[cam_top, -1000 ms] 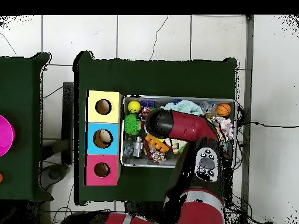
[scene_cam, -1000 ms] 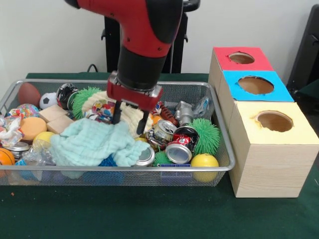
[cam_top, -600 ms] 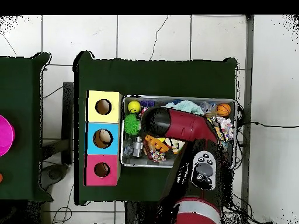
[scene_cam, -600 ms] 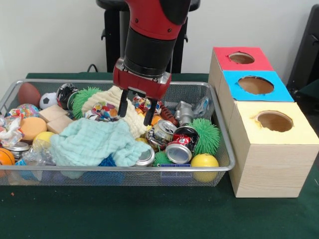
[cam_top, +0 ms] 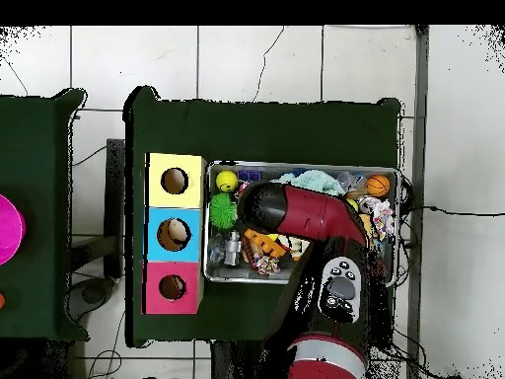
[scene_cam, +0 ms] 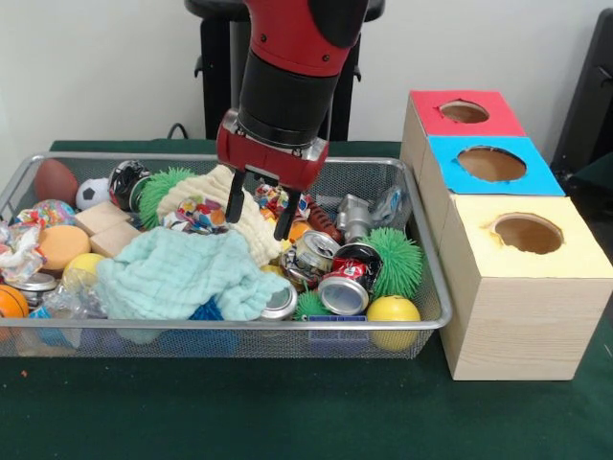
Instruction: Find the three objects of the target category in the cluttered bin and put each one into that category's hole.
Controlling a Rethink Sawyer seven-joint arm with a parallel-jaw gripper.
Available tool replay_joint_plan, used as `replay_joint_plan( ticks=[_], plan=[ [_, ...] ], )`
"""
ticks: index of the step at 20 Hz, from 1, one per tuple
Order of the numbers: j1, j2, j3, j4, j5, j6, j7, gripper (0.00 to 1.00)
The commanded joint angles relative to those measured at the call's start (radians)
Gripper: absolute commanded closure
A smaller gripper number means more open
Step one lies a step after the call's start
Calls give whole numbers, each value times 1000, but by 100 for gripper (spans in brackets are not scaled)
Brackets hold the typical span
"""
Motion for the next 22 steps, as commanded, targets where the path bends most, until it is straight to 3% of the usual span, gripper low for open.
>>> replay_joint_plan(
  ticks=[1,9,22],
  plan=[
    [-13,58,46,40,46,13,212,0],
    [-105,23,96,48,35,56,86,0],
    [-152,-36,108,52,3,123,27,0]
  ],
)
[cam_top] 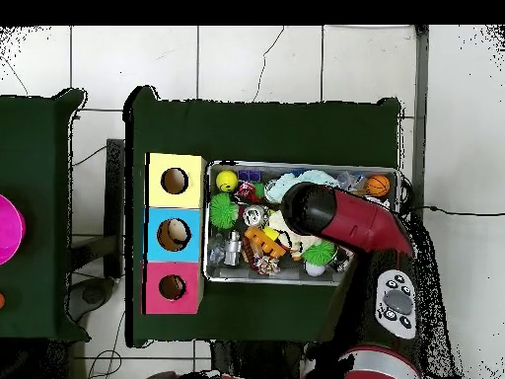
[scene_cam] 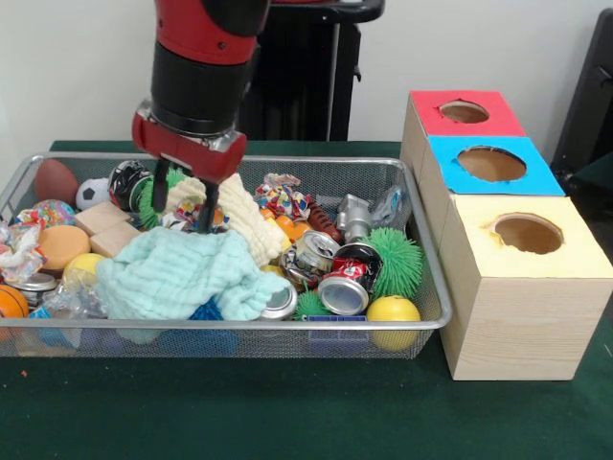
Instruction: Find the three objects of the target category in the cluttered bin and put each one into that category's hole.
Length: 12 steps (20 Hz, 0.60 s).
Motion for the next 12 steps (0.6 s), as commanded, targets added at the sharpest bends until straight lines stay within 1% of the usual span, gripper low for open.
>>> replay_joint_plan(
  ticks=[1,12],
  plan=[
    [-28,-18,108,51,-10,122,25,0],
    [-62,-8,133,47,-33,94,-7,0]
  ],
)
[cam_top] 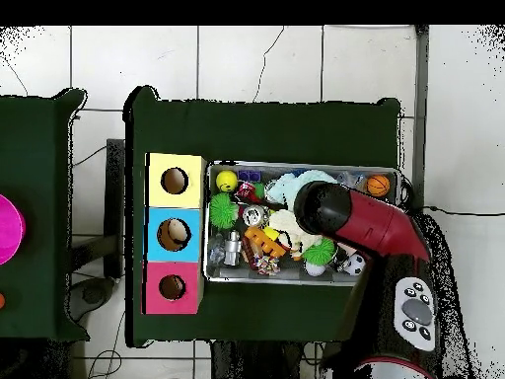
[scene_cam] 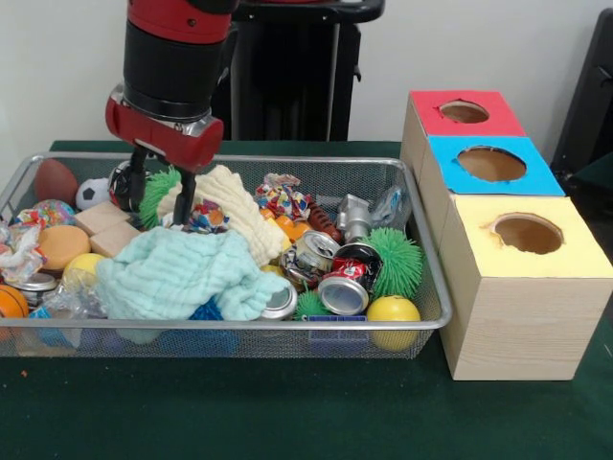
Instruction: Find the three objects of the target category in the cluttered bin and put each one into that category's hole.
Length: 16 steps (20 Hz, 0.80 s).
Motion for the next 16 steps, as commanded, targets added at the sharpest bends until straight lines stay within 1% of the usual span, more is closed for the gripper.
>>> replay_joint_plan(
  ticks=[1,8,10,13,14,16],
  plan=[
    [-29,26,125,45,-32,90,-5,0],
    [-18,54,127,53,-39,14,29,0],
    [-29,50,141,64,-48,-9,9,0],
    [-39,46,153,63,-49,6,-9,0],
    [-32,52,151,58,-46,13,1,0],
    [-11,57,136,53,-50,-4,30,0]
  ],
)
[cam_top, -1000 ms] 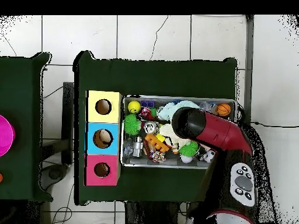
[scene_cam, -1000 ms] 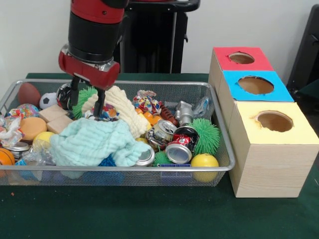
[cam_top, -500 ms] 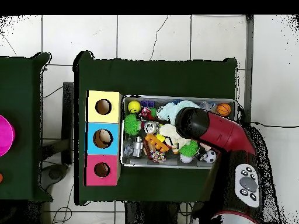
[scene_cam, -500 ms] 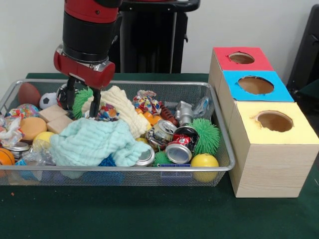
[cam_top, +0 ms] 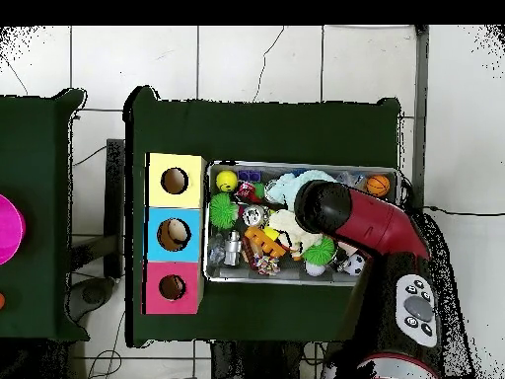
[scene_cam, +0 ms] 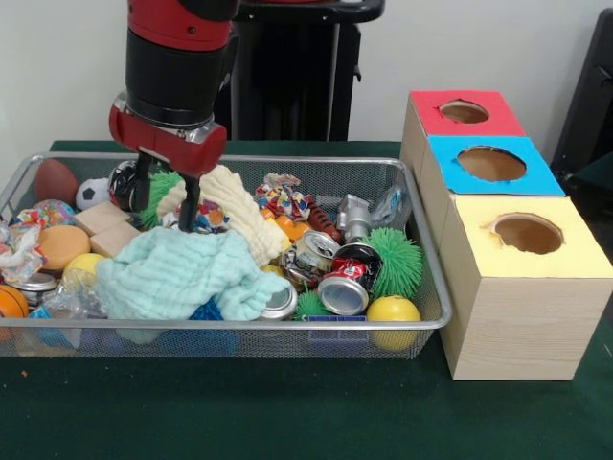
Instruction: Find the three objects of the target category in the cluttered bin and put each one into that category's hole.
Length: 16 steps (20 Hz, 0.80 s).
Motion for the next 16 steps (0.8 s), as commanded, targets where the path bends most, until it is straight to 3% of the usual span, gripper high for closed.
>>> replay_joint_plan(
  ticks=[1,16],
  plan=[
    [11,58,105,46,-50,-7,40,0],
    [92,103,47,-15,-31,16,110,0]
  ],
)
